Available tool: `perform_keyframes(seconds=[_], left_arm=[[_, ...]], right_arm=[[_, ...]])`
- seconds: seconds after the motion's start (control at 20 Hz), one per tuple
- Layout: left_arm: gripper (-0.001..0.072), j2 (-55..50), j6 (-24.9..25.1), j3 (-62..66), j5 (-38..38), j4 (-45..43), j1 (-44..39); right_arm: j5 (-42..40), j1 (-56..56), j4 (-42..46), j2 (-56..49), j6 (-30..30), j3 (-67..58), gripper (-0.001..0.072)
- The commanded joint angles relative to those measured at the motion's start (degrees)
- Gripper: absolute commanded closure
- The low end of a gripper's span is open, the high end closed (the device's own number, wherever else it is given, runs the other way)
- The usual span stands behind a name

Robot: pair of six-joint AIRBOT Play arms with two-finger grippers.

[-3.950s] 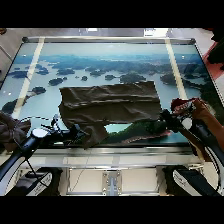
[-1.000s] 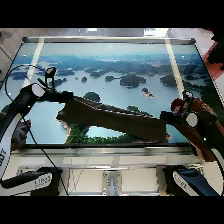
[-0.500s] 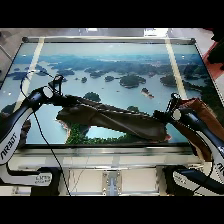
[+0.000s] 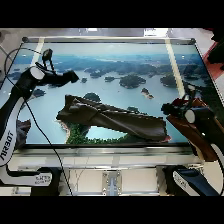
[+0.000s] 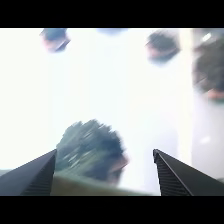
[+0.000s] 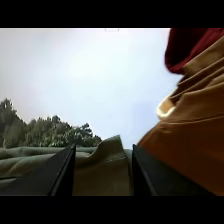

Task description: Fold the shirts.

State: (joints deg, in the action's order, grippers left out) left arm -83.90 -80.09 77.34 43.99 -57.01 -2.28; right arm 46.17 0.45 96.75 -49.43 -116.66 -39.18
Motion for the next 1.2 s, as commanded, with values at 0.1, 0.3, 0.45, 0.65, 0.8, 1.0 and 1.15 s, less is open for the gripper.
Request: perform_keyframes(seconds=[0.1, 0.3, 0.45, 0.65, 0.8, 1.0, 1.15], left_arm=[[0.0023, 0.20, 14.47, 4.37, 0.79, 15.91, -2.29], [0.0022, 0.20, 27.74, 4.37, 2.47, 15.85, -7.91], [0.0022, 0.20, 33.00, 4.37, 1.53, 15.85, -11.30], [0.0023, 0.20, 33.20, 4.37, 0.57, 15.91, -12.39], [0.0022, 0.20, 33.18, 4.37, 0.72, 15.91, -12.39], [0.0022, 0.20, 33.20, 4.37, 0.90, 15.85, -12.39], [0.0023, 0.20, 33.18, 4.37, 0.83, 15.87, -12.39]], right_arm=[[7.30, -15.43, -18.32, 14.34, 8.81, 7.04, 0.0349], [11.47, -27.50, -41.90, 13.68, 26.05, 18.71, 0.0278], [10.54, -30.38, -43.54, 13.68, 28.28, 24.33, 0.0256], [6.27, -30.82, -46.86, 8.79, 32.89, 28.30, 0.0249], [1.11, -30.82, -56.28, 1.36, 41.92, 28.35, 0.0232], [-3.48, -30.82, -57.11, -2.12, 46.47, 26.53, 0.0232], [-4.94, -30.82, -56.74, -2.12, 45.79, 25.73, 0.0232]])
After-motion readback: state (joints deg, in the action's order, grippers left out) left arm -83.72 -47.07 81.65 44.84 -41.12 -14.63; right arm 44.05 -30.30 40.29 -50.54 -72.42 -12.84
